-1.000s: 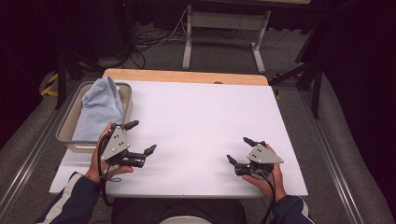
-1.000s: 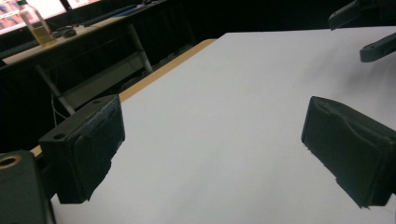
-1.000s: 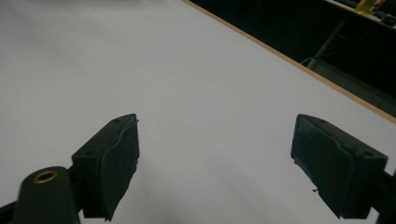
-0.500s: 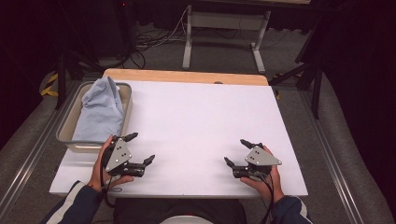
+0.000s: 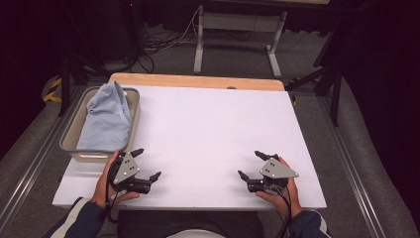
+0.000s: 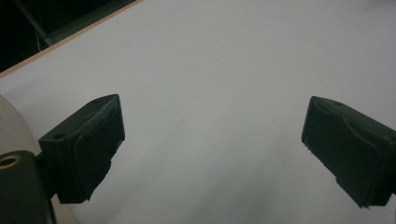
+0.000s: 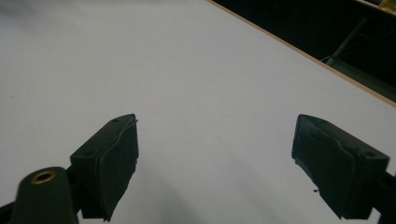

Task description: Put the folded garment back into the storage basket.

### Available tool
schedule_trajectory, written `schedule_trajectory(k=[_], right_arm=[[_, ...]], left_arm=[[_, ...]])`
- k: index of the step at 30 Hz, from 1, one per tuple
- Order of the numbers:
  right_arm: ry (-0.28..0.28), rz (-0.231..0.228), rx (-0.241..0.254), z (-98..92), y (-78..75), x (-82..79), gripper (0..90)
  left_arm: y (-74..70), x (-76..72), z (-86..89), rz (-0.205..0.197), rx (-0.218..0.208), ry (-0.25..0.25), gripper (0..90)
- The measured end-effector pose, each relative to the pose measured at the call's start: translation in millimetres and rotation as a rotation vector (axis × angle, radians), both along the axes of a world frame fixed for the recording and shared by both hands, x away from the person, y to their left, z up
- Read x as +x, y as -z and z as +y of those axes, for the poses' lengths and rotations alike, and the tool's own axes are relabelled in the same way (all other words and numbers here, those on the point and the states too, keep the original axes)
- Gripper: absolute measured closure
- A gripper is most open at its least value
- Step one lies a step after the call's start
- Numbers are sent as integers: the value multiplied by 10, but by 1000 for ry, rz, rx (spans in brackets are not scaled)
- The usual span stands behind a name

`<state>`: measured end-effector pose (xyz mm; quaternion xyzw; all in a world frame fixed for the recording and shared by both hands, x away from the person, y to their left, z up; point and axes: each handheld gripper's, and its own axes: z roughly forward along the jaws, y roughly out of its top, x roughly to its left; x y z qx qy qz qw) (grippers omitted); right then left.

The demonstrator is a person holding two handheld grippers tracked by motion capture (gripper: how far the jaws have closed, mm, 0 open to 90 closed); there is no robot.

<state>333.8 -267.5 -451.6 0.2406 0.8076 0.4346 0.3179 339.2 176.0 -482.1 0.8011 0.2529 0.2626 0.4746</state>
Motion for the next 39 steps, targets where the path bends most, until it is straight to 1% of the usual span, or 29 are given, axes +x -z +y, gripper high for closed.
schedule_trajectory(k=[4,8,10,12,16,25,27,32,34,36,38,39], right_arm=[[-4,-10,11,-7,-21,-16,154],[-11,-7,9,-1,-17,-11,152],[-11,-10,9,5,-20,-4,152],[-13,-9,9,15,-23,-3,152],[-14,-13,-2,33,-28,-23,152],[-17,-13,-3,34,-26,-20,150],[-17,-9,5,27,-23,-17,150],[-19,-15,3,26,-29,-22,149],[-21,-13,1,31,-29,-24,148],[-22,-13,1,33,-28,-25,149],[-21,-13,-1,34,-27,-24,149],[-21,-12,-1,33,-25,-21,149]], left_arm=[[17,14,-5,2,10,-8,71],[5,23,12,-1,-1,-12,70],[11,28,30,7,-8,-9,69],[9,27,45,8,-14,-9,69],[-6,14,51,2,-19,-4,63],[-21,15,49,2,-35,-5,62],[-19,17,44,0,-29,-4,62],[-23,12,42,3,-39,3,61],[-21,10,42,1,-35,2,61],[-29,7,49,2,-45,4,60],[-28,9,55,1,-45,3,59],[-26,12,58,8,-52,6,59]])
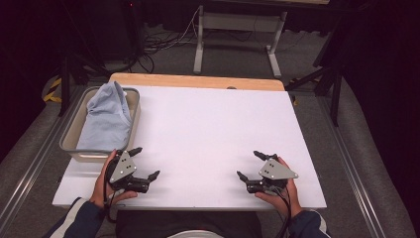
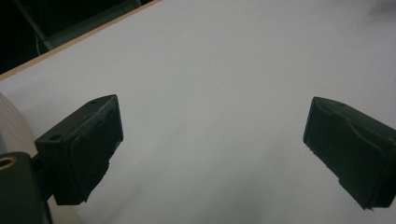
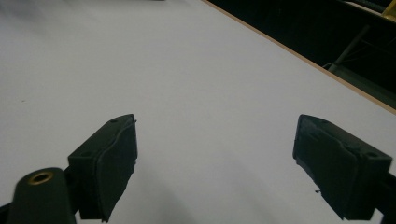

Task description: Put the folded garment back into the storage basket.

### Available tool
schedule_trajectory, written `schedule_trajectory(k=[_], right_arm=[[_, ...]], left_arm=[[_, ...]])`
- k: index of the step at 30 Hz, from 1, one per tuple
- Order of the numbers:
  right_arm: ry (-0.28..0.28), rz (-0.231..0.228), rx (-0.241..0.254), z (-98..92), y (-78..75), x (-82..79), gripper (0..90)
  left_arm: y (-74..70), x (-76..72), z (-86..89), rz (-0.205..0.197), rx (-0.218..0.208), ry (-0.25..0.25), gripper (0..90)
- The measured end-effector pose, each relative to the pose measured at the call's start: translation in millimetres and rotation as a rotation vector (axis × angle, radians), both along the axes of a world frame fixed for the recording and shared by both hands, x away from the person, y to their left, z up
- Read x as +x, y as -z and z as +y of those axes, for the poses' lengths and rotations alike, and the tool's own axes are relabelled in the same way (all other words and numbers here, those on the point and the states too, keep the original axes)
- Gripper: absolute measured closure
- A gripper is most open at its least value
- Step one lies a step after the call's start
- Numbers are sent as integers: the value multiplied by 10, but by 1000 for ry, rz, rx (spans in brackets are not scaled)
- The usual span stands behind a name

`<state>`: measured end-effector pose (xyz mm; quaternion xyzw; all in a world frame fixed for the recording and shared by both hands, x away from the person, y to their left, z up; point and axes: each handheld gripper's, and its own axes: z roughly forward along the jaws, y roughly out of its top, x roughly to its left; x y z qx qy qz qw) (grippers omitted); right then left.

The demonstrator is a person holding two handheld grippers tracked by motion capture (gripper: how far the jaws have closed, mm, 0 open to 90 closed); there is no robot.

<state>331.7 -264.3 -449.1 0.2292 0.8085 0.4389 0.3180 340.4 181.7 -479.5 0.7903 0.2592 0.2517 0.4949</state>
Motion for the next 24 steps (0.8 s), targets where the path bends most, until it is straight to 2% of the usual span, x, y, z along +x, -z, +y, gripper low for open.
schedule_trajectory(k=[24], right_arm=[[-2,7,0,-11,5,3,145]], left_arm=[[-9,9,-2,-3,2,6,48]])
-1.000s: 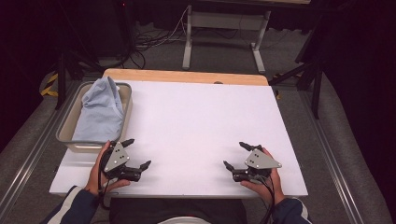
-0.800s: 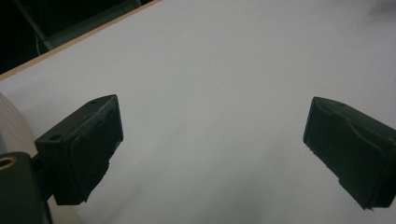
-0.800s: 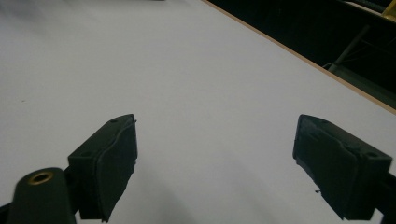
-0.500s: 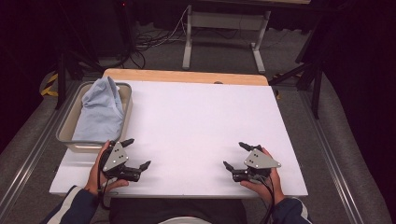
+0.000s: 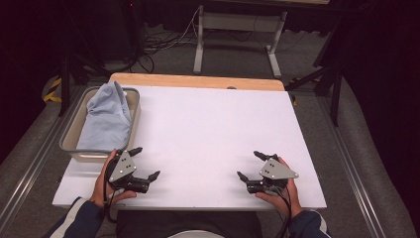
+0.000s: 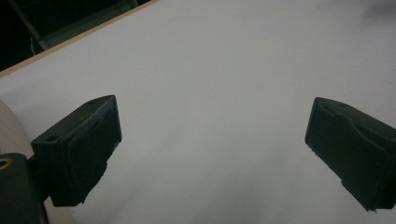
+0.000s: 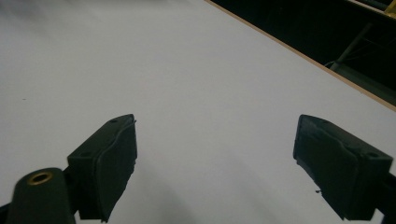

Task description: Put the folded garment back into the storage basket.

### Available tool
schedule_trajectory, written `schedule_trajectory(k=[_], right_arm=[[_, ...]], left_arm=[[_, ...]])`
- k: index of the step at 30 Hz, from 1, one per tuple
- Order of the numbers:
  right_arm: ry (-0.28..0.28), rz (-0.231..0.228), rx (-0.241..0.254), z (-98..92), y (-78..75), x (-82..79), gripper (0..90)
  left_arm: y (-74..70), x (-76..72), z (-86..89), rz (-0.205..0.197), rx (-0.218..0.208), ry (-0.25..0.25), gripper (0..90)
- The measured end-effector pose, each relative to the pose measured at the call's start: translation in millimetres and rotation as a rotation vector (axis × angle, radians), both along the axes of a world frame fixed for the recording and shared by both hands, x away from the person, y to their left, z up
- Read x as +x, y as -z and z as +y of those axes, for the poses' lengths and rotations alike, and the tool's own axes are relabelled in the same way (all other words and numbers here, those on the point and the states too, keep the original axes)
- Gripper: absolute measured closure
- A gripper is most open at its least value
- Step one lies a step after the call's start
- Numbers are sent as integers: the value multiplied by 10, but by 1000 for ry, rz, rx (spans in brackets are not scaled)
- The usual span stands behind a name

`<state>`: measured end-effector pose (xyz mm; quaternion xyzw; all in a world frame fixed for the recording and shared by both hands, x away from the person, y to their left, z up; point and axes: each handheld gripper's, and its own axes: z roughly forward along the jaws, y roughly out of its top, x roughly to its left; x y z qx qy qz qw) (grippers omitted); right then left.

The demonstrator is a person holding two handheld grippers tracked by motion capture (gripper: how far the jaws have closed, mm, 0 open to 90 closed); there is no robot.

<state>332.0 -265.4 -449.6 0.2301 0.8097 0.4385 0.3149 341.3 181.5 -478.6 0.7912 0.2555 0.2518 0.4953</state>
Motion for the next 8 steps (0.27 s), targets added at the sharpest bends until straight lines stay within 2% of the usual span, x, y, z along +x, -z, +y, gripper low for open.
schedule_trajectory(k=[8], right_arm=[[4,8,11,-14,5,14,133]], left_arm=[[-7,7,-9,3,-7,-4,48]])
